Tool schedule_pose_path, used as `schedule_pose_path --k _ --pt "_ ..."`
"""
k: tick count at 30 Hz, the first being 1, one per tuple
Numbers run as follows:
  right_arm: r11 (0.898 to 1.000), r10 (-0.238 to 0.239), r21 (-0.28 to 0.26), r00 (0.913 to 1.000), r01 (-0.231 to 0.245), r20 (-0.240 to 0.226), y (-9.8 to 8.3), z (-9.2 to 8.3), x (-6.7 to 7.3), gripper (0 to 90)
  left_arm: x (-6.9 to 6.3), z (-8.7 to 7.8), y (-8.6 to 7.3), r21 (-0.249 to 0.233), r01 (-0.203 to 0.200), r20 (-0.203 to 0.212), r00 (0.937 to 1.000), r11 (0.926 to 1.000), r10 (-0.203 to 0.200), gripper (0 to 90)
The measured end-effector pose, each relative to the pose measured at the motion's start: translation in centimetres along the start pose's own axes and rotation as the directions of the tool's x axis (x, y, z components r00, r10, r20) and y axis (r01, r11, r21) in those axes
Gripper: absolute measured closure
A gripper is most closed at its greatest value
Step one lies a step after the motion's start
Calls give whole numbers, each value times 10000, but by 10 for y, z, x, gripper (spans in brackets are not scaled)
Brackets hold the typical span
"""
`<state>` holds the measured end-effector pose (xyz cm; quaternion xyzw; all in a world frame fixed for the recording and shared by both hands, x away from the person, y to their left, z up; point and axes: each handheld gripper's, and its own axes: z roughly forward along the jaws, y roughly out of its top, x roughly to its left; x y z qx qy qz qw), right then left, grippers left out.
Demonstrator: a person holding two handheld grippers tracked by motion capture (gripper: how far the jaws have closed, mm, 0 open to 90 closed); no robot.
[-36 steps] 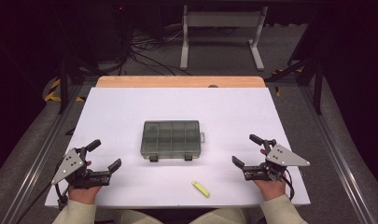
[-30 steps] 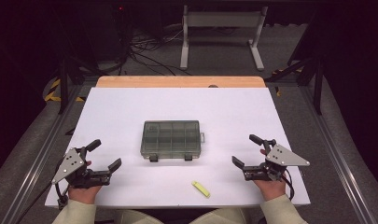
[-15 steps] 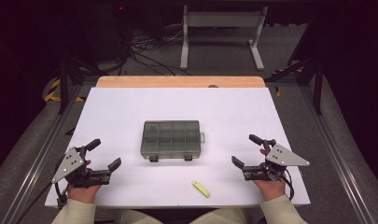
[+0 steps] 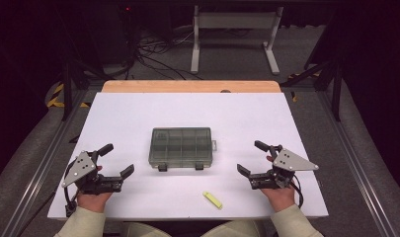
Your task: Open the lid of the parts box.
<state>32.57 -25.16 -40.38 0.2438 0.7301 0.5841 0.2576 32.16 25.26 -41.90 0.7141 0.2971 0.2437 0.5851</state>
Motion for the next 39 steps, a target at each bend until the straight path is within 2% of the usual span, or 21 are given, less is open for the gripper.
schedule_pose_path --k 8,13,15,17,21,29,31,32,35,39 --pt "10000 -78 40 9991 79 -428 9 20 4 55 -3 19 10 110 -171 384 9991 9998 166 18" --pt "9997 -257 2 9980 258 -581 16 30 7 55 -3 29 14 33 -110 516 9986 9999 108 17" --pt "9997 -261 -6 9975 261 -663 18 34 7 55 -4 31 14 150 -85 604 9981 9999 76 15" --pt "9996 -275 27 9972 277 -701 19 38 8 54 -3 34 15 152 -167 605 9980 9997 158 14" --pt "9998 -194 44 9966 199 -798 20 43 8 54 -4 39 16 283 -140 674 9977 9995 121 12" --pt "9991 -326 225 9942 351 -1026 24 60 13 53 -2 49 19 350 -54 749 9972 9994 28 15" --pt "9988 -344 316 9939 379 -1043 24 64 13 54 -2 52 19 589 -279 740 9970 9979 236 17" --pt "9990 -188 377 9943 229 -1053 24 67 13 54 -2 53 18 658 -256 727 9971 9975 208 19" --pt "9980 -225 567 9941 287 -1064 25 74 13 54 0 58 19 778 -183 821 9966 9968 119 20" --pt "9969 -251 715 9934 333 -1123 24 79 13 54 2 62 20 1004 -419 851 9958 9941 334 25"
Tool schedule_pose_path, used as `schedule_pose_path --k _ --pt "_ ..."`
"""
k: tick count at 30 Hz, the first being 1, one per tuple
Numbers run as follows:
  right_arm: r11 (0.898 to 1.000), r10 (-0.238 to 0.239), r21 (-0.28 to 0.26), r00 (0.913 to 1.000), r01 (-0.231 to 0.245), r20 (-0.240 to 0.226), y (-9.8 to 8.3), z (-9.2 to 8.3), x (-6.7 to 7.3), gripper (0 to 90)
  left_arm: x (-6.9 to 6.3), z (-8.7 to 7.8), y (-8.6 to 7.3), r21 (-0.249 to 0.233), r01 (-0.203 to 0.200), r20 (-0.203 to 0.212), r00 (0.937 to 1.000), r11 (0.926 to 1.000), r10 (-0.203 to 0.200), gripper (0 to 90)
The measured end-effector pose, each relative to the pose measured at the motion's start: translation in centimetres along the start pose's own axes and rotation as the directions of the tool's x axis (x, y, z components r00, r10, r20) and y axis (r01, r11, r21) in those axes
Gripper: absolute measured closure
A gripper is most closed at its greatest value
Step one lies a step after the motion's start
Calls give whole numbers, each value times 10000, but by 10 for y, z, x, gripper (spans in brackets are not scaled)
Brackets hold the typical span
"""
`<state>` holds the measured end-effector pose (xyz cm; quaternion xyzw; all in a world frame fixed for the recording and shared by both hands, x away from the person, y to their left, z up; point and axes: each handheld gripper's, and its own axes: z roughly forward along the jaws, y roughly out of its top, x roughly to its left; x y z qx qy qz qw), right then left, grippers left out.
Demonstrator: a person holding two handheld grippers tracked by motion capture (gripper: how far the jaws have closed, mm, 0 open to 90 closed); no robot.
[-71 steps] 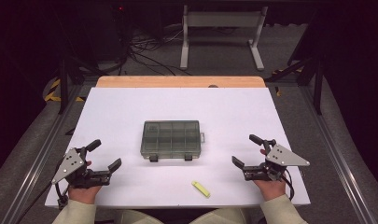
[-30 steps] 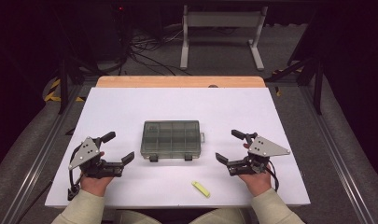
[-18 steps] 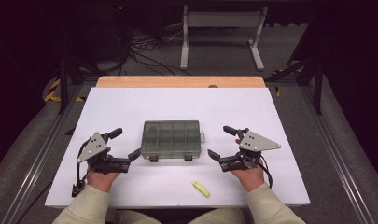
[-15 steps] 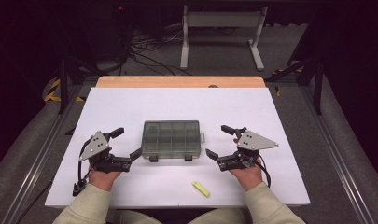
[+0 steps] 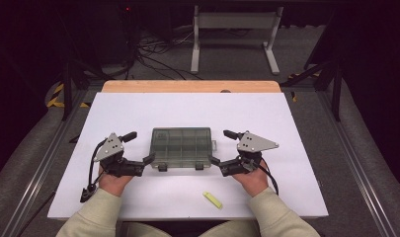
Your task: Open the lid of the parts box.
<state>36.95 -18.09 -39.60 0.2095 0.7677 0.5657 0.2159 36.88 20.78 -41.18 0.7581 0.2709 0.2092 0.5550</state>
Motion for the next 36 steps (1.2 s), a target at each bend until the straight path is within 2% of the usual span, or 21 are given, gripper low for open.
schedule_pose_path --k 2,3,6,9,10,12,17,20,24,28,30,31,34,35,36 --pt "9998 -18 207 10000 19 -19 -1 1 0 58 3 1 -2 403 1 135 9999 9992 -6 25" --pt "9998 -18 207 10000 19 -19 -1 1 0 58 3 1 -2 403 1 135 9999 9992 -6 25" --pt "9988 55 495 9999 -50 -111 -3 2 -2 82 5 0 -3 919 -219 234 9995 9955 198 40" --pt "9971 91 751 9999 -83 -105 -4 4 -3 98 8 2 -5 1276 -75 312 9995 9918 35 45" --pt "9958 107 907 9999 -96 -116 -5 5 -3 107 10 3 -7 1535 48 403 9991 9881 -111 53" --pt "9918 153 1269 9997 -130 -174 -7 7 -4 127 12 5 -9 1855 0 448 9990 9826 -85 70" --pt "9802 294 1965 9991 -226 -315 -12 12 -5 160 17 8 -15 2420 135 614 9977 9702 -292 79" --pt "9710 369 2378 9986 -269 -376 -15 17 -6 163 18 11 -18 2629 252 661 9968 9645 -441 79" --pt "9589 428 2824 9979 -273 -487 -20 22 -5 171 18 14 -20 2870 147 800 9960 9578 -392 84" --pt "9520 472 3050 9973 -276 -570 -23 24 -5 174 18 16 -22 3149 19 853 9959 9491 -303 89" --pt "9466 507 3213 9968 -280 -623 -25 25 -5 179 18 18 -23 3230 147 926 9946 9463 -470 91" --pt "9418 561 3346 9964 -315 -642 -27 25 -5 181 18 18 -24 3261 85 953 9946 9453 -419 93" --pt "9373 621 3469 9956 -341 -698 -29 26 -5 182 18 20 -27 3456 157 1013 9934 9382 -539 93" --pt "9330 638 3584 9953 -333 -734 -31 28 -5 182 18 21 -27 3565 136 1042 9931 9342 -542 94" --pt "9330 638 3584 9953 -333 -734 -31 28 -5 182 18 21 -27 3565 136 1042 9931 9342 -542 94"
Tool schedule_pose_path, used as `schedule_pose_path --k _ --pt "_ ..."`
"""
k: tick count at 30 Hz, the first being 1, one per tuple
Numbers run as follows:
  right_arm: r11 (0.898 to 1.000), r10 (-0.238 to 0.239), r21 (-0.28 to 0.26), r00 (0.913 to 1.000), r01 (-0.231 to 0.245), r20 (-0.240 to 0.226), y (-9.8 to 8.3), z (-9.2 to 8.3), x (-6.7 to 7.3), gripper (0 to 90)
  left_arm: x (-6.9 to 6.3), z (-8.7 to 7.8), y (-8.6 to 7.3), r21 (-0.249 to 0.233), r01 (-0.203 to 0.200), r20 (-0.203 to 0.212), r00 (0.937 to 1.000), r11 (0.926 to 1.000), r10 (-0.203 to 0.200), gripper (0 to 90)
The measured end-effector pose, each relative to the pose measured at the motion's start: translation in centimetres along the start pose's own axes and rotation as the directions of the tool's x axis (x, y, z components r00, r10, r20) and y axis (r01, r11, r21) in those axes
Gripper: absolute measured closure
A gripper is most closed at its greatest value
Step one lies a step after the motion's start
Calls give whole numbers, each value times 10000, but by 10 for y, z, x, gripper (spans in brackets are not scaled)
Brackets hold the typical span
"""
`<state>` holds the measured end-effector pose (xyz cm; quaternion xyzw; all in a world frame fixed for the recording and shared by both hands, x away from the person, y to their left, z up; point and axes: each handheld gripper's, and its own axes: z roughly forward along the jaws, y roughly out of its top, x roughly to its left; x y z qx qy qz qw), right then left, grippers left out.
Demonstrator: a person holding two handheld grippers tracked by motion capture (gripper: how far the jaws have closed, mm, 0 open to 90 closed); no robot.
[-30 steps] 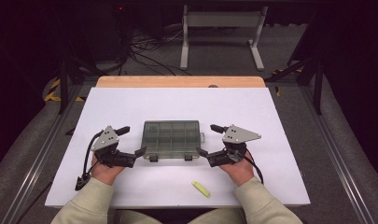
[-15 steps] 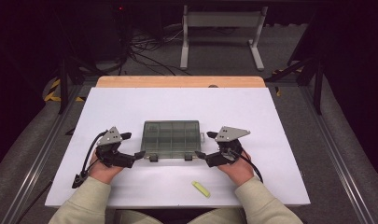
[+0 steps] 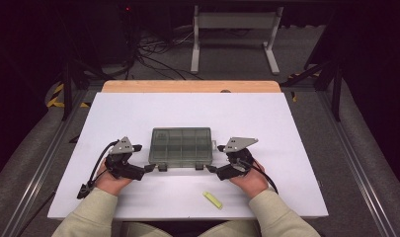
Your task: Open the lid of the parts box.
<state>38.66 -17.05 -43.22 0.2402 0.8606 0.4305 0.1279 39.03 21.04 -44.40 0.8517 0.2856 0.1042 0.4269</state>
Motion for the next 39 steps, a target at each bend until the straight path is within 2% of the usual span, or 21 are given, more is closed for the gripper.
schedule_pose_path --k 9,15,20,26,32,39 --pt "9988 91 482 9999 -85 -126 -5 7 1 191 -2 6 -3 581 -212 40 9998 9981 210 117" --pt "9984 128 554 9999 -124 -67 -5 7 1 278 -1 5 -4 577 -287 228 9994 9979 275 213" --pt "9985 61 535 10000 -62 23 -5 5 1 366 -2 3 -4 562 -288 224 9994 9980 276 289" --pt "9982 45 598 10000 -46 6 -5 5 1 495 -2 3 -5 722 -436 192 9989 9964 423 436" --pt "9968 33 802 10000 -33 -4 -5 8 1 554 -2 3 -6 829 -443 291 9987 9956 420 536" --pt "9964 21 849 10000 -23 25 -5 8 2 597 -2 1 -5 785 -536 421 9978 9955 504 603"
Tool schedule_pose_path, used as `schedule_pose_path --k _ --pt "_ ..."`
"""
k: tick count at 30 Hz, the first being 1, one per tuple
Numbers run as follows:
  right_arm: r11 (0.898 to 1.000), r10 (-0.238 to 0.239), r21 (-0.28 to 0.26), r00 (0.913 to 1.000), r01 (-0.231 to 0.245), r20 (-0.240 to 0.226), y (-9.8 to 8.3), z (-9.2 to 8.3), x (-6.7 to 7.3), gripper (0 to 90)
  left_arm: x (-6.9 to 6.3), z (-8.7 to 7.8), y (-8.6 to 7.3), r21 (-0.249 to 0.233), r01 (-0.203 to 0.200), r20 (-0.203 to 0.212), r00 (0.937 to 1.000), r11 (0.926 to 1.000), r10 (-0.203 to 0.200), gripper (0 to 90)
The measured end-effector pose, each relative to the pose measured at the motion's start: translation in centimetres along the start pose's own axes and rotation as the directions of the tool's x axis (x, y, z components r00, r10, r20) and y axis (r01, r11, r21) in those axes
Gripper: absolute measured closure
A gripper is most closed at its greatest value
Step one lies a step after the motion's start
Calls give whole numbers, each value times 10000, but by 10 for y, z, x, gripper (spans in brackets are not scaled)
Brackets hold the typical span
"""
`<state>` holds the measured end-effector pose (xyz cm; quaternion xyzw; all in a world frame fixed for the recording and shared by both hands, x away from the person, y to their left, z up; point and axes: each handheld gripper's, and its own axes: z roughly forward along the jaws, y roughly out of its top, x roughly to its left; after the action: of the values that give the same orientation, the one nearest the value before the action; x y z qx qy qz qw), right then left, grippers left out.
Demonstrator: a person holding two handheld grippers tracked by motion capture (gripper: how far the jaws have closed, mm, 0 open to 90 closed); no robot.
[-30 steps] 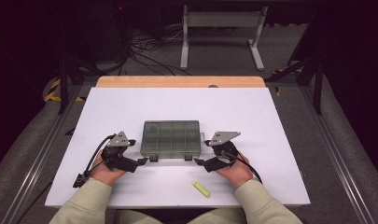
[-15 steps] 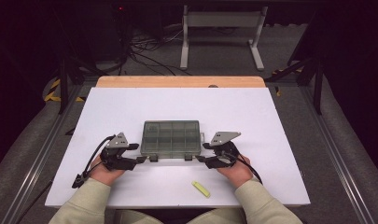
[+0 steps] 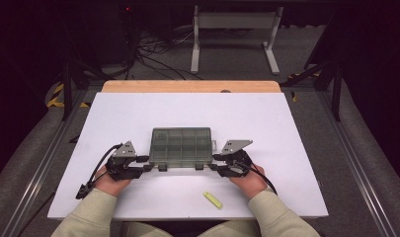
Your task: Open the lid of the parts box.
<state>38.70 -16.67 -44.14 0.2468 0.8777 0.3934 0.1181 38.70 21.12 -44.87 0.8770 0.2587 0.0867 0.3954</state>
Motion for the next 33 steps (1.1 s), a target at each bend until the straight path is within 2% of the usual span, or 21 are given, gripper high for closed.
schedule_pose_path --k 13,21,22,33 --pt "10000 0 -36 10000 0 -36 0 -1 0 622 -1 -1 1 30 -81 -27 10000 10000 81 621" --pt "9998 18 -173 10000 -19 -75 2 -5 0 682 -1 -4 1 -99 -65 78 9999 9999 66 673" --pt "9996 37 -295 9999 -40 -108 2 -7 -1 724 -1 -7 2 -362 -28 166 9999 9993 34 709" --pt "9946 197 -1016 9993 -227 -305 6 -13 -1 853 1 -15 4 -1065 -47 258 9996 9943 75 844"
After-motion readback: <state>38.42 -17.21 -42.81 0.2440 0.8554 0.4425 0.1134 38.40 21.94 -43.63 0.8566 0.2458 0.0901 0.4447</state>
